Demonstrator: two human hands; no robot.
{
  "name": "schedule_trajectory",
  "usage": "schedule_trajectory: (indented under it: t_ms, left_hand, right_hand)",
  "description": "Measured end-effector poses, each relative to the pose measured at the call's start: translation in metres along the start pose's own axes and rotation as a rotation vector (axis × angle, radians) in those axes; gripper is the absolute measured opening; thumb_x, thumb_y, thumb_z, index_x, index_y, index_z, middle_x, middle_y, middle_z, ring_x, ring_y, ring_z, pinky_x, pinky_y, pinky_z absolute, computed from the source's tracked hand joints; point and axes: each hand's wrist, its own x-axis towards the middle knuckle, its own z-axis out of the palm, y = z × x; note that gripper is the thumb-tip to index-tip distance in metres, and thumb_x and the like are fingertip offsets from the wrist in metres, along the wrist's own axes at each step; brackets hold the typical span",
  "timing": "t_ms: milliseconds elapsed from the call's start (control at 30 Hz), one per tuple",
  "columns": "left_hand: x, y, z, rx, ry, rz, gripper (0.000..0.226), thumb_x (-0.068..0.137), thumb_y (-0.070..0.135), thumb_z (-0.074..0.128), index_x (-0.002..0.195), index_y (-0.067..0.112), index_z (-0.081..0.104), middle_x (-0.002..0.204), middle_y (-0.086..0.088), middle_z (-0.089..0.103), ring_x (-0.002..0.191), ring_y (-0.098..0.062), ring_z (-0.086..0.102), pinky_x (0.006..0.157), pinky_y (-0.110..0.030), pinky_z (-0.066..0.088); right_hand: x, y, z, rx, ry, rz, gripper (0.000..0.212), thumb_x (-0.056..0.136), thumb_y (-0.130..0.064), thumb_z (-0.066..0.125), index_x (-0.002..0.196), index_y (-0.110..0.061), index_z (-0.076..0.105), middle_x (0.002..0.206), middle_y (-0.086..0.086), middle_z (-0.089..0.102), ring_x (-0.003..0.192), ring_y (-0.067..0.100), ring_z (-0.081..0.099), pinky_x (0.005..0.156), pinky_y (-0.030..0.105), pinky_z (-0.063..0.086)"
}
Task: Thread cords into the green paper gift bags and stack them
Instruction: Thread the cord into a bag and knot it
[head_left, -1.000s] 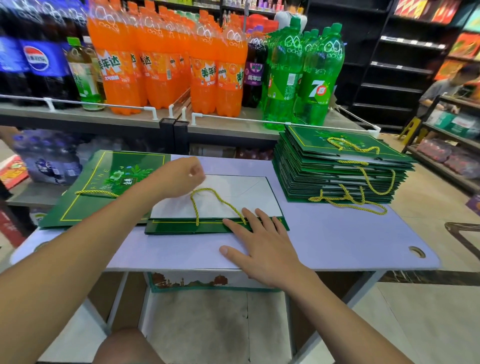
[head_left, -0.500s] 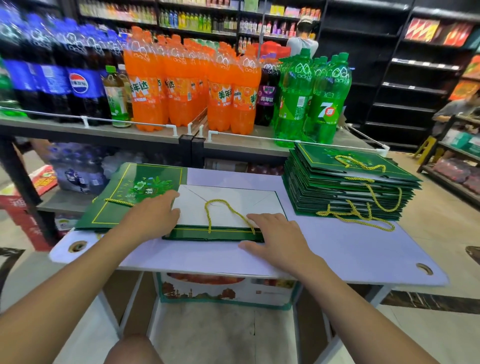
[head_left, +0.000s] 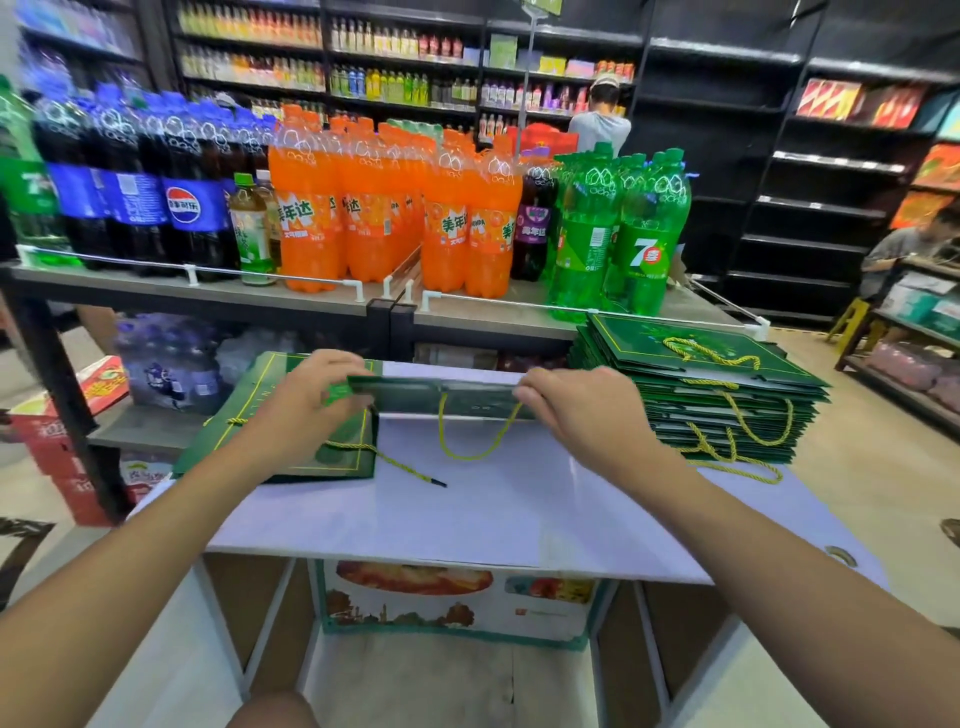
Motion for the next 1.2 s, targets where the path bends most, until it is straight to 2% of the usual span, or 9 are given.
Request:
schedule_trajectory:
  t_ms: [133, 300, 367, 467, 567, 767, 933, 1033, 1200]
  left_hand:
    - [0.016, 0.032, -0.007, -0.270, 0.100, -0.098, 0.014, 0.103, 0.021, 0.061, 0.102, 0.029, 0.071, 0.087, 0.029, 0.072, 0.086, 0.011, 0.065, 0.081, -0.020, 0.051]
    - [0.024, 0.048, -0.002, -0.605, 0.136, -0.328, 0.016, 0.106, 0.017, 0.055, 0.107, 0.020, 0.071, 0.102, -0.001, 0.079, 0.085, -0.010, 0.075, 0.070, -0.026, 0.059]
    - [0.018, 0.045, 0.010, -0.546, 0.111, -0.451, 0.017, 0.104, 0.019, 0.057, 0.098, 0.017, 0.073, 0.092, -0.003, 0.080, 0.073, -0.012, 0.075, 0.059, -0.026, 0.057]
    - [0.006, 0.032, 0.030, -0.407, 0.048, -0.501, 0.019, 0.102, 0.019, 0.059, 0.091, 0.011, 0.072, 0.085, -0.002, 0.079, 0.080, -0.022, 0.076, 0.073, -0.040, 0.061]
    - [-0.006, 0.017, 0.048, -0.281, 0.003, -0.498, 0.017, 0.103, 0.019, 0.059, 0.093, 0.011, 0.071, 0.073, 0.008, 0.076, 0.075, -0.014, 0.075, 0.069, -0.032, 0.055]
    - [-0.014, 0.004, 0.062, 0.239, -0.043, -0.461, 0.052, 0.101, 0.042, 0.057, 0.148, 0.024, 0.043, 0.103, -0.002, 0.070, 0.102, -0.030, 0.064, 0.082, -0.042, 0.052]
    - [-0.032, 0.026, 0.060, 0.521, -0.152, -0.204, 0.061, 0.103, 0.050, 0.042, 0.159, 0.039, 0.021, 0.164, -0.002, 0.030, 0.151, -0.028, 0.027, 0.117, -0.054, 0.033]
    - [-0.042, 0.041, 0.076, 0.540, -0.391, -0.139, 0.064, 0.102, 0.065, 0.019, 0.161, 0.047, 0.003, 0.172, 0.007, 0.000, 0.159, -0.022, -0.005, 0.126, -0.056, 0.004]
    - [-0.052, 0.039, 0.100, 0.630, -0.524, -0.166, 0.066, 0.099, 0.072, 0.007, 0.159, 0.050, -0.008, 0.172, 0.007, -0.009, 0.158, -0.020, -0.014, 0.126, -0.055, -0.007]
  right_hand:
    - [0.043, 0.016, -0.040, 0.082, 0.041, 0.085, 0.052, 0.104, -0.063, 0.027, 0.102, -0.030, 0.067, 0.077, -0.007, 0.069, 0.068, 0.020, 0.065, 0.052, 0.027, 0.042]
    - [0.079, 0.027, -0.054, 0.072, -0.197, 0.186, 0.049, 0.101, -0.068, 0.038, 0.097, -0.030, 0.069, 0.082, -0.002, 0.066, 0.073, 0.023, 0.058, 0.059, 0.031, 0.041]
    - [0.078, 0.028, -0.037, 0.131, -0.325, 0.207, 0.050, 0.101, -0.069, 0.040, 0.095, -0.030, 0.071, 0.080, -0.004, 0.065, 0.075, 0.023, 0.061, 0.059, 0.030, 0.043]
    - [0.061, 0.024, 0.000, 0.253, -0.454, 0.256, 0.051, 0.101, -0.066, 0.043, 0.083, -0.025, 0.067, 0.076, -0.006, 0.063, 0.079, 0.024, 0.063, 0.062, 0.032, 0.044]
    - [0.036, 0.013, 0.036, 0.296, -0.510, 0.306, 0.047, 0.102, -0.062, 0.042, 0.086, -0.026, 0.066, 0.084, -0.002, 0.064, 0.083, 0.026, 0.060, 0.068, 0.035, 0.044]
    - [0.011, -0.005, 0.075, 0.256, -0.512, 0.376, 0.051, 0.104, -0.061, 0.032, 0.111, -0.029, 0.071, 0.112, 0.006, 0.069, 0.109, 0.033, 0.063, 0.090, 0.045, 0.049]
    - [-0.023, -0.017, 0.049, 0.343, -0.512, 0.386, 0.066, 0.099, -0.072, 0.025, 0.153, -0.039, 0.042, 0.157, 0.006, 0.043, 0.146, 0.029, 0.037, 0.113, 0.049, 0.038]
    - [-0.055, -0.038, 0.031, 0.353, -0.691, 0.357, 0.090, 0.084, -0.090, 0.005, 0.161, -0.046, 0.015, 0.172, 0.002, 0.012, 0.158, 0.026, 0.009, 0.126, 0.055, 0.014]
    - [-0.075, -0.051, 0.038, 0.301, -0.800, 0.375, 0.093, 0.081, -0.094, 0.005, 0.161, -0.048, -0.003, 0.173, -0.005, -0.006, 0.159, 0.023, -0.009, 0.126, 0.057, -0.003]
